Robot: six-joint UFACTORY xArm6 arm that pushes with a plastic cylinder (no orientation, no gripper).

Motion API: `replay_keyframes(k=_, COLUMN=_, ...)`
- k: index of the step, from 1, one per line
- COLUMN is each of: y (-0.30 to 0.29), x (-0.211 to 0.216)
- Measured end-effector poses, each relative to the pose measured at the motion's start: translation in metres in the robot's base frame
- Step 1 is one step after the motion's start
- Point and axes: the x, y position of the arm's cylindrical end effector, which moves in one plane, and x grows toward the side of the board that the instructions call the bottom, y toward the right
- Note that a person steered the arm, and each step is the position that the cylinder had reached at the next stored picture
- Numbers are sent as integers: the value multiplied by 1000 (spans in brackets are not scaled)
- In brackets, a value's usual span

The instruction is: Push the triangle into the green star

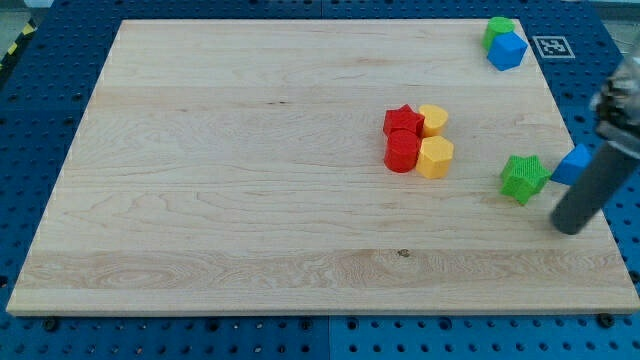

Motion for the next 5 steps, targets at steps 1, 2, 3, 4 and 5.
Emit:
replay_keyframes(k=1, y=59, x=-3)
replay_keyframes(k=2, y=74, x=-12)
replay_keyframes(k=3, y=74, x=-12)
replay_keyframes(k=4, y=74, x=-45)
replay_keyframes(k=5, y=58, x=-48)
